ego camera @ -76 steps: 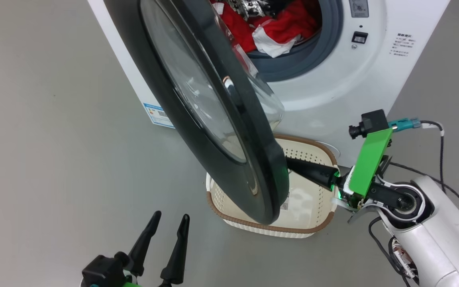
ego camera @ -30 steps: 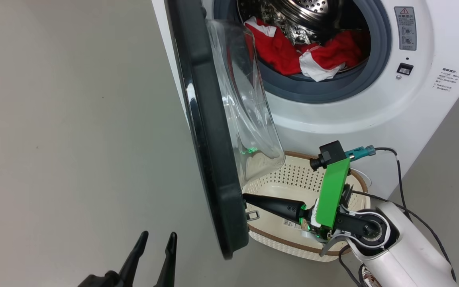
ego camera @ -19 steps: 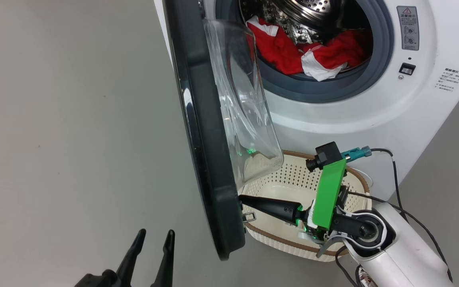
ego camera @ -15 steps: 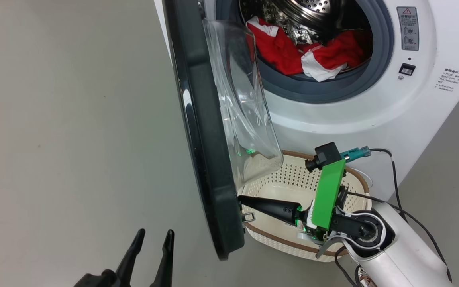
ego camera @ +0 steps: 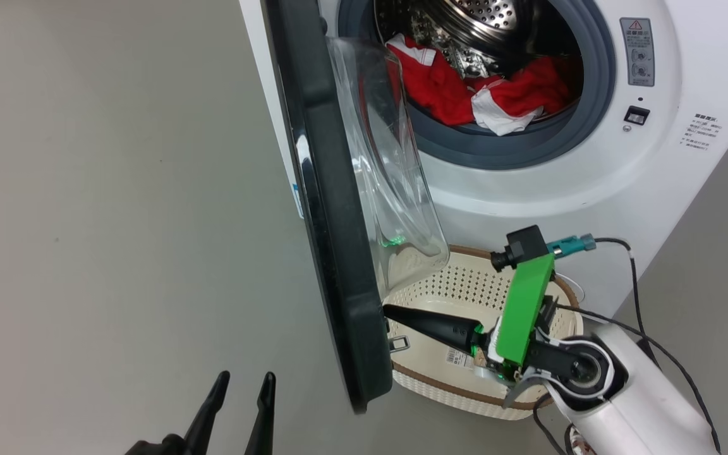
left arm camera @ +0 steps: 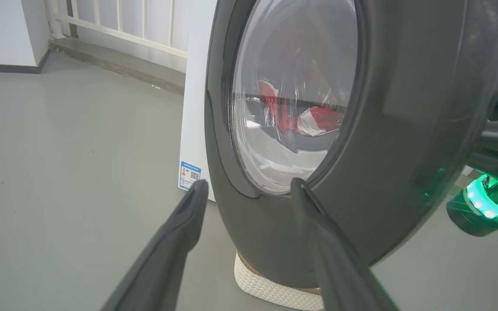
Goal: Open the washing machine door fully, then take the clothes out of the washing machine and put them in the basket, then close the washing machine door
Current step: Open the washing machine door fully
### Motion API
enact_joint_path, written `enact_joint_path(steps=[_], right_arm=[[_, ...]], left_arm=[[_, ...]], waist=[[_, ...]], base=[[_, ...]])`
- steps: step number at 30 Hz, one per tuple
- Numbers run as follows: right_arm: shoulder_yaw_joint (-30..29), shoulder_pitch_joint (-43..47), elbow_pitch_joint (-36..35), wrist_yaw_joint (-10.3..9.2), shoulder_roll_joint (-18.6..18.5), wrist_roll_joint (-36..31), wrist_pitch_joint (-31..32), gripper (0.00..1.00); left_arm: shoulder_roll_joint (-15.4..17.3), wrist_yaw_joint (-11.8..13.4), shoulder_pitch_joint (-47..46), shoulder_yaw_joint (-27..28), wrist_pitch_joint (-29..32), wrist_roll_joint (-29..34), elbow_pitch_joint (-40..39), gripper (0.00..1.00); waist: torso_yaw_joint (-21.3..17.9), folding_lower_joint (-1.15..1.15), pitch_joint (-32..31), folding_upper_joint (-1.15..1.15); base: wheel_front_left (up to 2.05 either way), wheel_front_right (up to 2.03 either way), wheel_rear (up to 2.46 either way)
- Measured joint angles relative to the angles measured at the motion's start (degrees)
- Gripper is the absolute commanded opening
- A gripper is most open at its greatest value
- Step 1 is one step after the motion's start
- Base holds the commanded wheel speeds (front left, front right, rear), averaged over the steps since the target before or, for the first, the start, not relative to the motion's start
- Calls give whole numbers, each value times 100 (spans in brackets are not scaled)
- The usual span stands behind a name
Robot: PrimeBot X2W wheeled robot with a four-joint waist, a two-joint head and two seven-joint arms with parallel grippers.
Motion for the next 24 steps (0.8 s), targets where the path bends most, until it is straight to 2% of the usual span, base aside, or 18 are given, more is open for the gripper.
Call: enact_joint_path(steps=[3,4,5,6,7,24], right_arm=[[-35,168,-21,0,-25,-43,-91,49],[-41,237,-20,0,-30,-46,-135,59],[-56,293,-27,0,-34,-47,-165,77],[-66,335,-30,0,-37,-56,-190,91],[-75,346,-31,0,-52,-75,-212,100],[-385,1046,-121,0,-458,-177,-821,100]], left_arm=[[0,-9,-1,0,0,14,52,100],[0,-9,-1,1,0,14,65,100],[0,-11,-1,4,0,15,69,100],[1,-18,-2,12,0,15,73,100],[1,-52,-2,19,0,15,76,100],[1,-60,-6,141,0,57,105,100]], waist=[[-20,0,-21,0],[-32,0,-26,0],[-49,0,-27,0],[-71,0,-25,0],[-92,0,-22,0],[-372,0,-16,0]], base=[[0,0,0],[0,0,0],[0,0,0],[0,0,0],[0,0,0],[0,0,0]])
